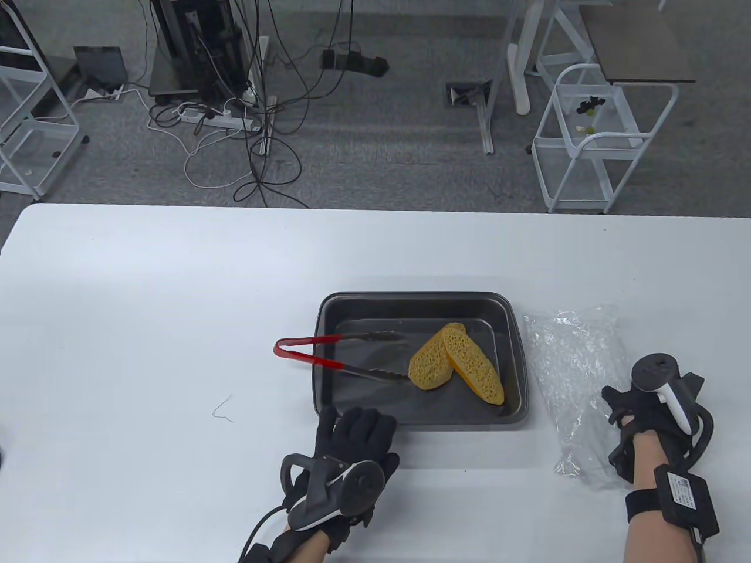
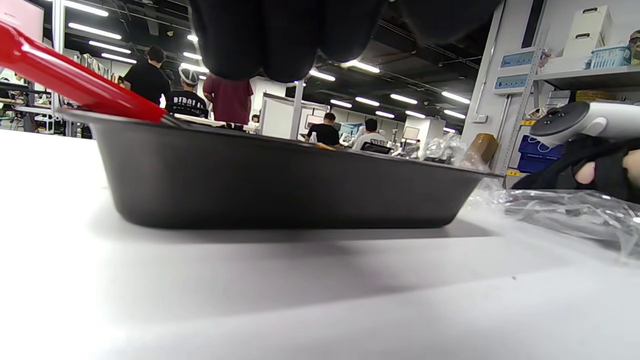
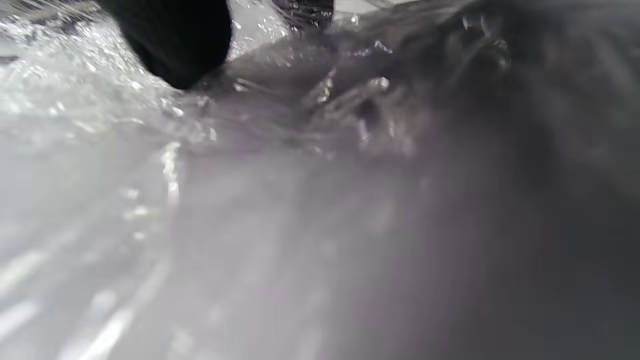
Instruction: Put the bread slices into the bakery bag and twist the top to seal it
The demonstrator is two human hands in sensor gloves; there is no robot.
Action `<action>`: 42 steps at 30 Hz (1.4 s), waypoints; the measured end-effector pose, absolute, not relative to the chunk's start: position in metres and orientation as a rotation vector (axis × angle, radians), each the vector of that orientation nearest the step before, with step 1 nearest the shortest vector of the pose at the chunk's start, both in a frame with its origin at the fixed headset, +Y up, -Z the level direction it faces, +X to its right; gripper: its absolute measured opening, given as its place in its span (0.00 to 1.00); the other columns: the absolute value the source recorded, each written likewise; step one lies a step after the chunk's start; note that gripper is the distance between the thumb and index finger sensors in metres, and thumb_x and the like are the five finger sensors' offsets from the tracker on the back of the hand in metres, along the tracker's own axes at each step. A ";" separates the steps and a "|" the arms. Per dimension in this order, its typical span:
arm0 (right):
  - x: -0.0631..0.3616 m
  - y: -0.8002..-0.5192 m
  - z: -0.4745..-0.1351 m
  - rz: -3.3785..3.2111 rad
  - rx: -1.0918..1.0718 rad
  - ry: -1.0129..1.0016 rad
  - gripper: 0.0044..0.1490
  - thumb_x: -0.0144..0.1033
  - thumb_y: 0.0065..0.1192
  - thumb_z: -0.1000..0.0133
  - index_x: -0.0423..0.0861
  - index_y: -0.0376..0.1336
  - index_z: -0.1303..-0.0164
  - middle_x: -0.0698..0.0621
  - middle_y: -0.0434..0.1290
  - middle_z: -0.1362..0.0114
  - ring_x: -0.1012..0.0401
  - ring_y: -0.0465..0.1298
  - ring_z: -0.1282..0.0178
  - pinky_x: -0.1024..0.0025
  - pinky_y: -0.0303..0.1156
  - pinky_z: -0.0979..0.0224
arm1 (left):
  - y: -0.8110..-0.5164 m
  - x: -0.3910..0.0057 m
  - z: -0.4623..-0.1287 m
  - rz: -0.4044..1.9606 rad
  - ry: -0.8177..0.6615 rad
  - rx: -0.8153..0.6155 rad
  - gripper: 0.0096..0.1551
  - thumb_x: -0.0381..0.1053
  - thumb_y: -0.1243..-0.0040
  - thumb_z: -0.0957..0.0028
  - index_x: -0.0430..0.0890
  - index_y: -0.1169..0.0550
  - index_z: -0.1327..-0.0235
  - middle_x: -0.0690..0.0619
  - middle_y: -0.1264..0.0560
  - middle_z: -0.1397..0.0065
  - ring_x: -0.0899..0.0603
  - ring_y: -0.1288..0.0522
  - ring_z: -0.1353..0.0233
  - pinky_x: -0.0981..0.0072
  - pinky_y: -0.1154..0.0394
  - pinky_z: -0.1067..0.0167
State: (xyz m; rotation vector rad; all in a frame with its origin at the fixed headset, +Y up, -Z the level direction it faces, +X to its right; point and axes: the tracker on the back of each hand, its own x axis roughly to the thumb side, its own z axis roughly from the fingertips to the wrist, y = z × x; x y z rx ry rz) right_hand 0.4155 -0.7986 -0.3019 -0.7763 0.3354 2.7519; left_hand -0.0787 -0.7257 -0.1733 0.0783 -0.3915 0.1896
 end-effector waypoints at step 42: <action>0.167 -0.642 -0.132 2.870 1.255 -1.726 0.25 0.40 0.69 0.47 0.51 0.66 0.40 0.48 0.60 0.18 0.43 0.57 0.15 0.33 0.45 0.22 | -0.709 -0.125 -0.177 0.687 -0.489 0.008 0.58 0.79 0.36 0.58 0.53 0.40 0.19 0.47 0.39 0.14 0.33 0.38 0.14 0.29 0.50 0.18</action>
